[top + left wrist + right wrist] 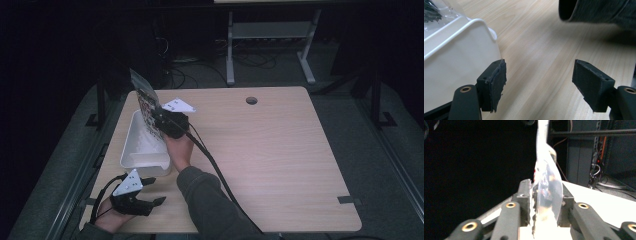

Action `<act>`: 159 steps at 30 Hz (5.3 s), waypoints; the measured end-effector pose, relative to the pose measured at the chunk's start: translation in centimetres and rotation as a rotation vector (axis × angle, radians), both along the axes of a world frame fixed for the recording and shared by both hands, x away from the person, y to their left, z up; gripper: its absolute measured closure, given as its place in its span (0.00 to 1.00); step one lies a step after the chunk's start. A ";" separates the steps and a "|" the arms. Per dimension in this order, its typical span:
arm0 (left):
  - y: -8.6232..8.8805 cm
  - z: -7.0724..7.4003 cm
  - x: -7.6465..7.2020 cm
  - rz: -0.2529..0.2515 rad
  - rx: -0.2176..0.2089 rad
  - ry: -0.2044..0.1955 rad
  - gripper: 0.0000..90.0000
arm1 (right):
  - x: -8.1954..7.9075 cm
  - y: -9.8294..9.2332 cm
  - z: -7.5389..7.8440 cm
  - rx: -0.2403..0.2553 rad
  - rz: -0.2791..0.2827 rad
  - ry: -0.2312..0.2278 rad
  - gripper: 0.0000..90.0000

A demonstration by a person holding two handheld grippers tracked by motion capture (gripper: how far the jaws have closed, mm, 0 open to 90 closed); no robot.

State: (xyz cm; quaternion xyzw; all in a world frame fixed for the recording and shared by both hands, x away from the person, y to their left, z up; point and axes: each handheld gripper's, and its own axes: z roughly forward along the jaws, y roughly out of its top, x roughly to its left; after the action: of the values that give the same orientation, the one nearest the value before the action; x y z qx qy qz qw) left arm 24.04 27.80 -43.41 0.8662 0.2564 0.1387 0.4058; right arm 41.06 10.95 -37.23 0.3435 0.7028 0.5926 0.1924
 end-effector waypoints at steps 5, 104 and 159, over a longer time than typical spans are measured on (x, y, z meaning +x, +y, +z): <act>0.0 0.0 0.0 -0.002 0.004 0.000 0.30 | 0.6 -0.2 0.4 -0.084 0.034 0.031 0.68; -3.9 -0.5 1.6 -0.054 0.021 0.014 0.29 | -2.5 -15.5 -1.7 -0.084 0.199 0.275 0.35; -6.7 -1.0 2.4 -0.097 0.040 0.018 0.28 | -9.8 -30.6 -4.6 -0.085 0.169 0.398 0.27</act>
State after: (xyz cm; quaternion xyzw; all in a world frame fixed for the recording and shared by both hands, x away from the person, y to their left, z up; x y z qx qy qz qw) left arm 26.49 21.12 -44.43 0.8867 0.2152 0.1163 0.3924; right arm 31.30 -19.65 -41.79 0.3853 0.7776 0.4967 0.0140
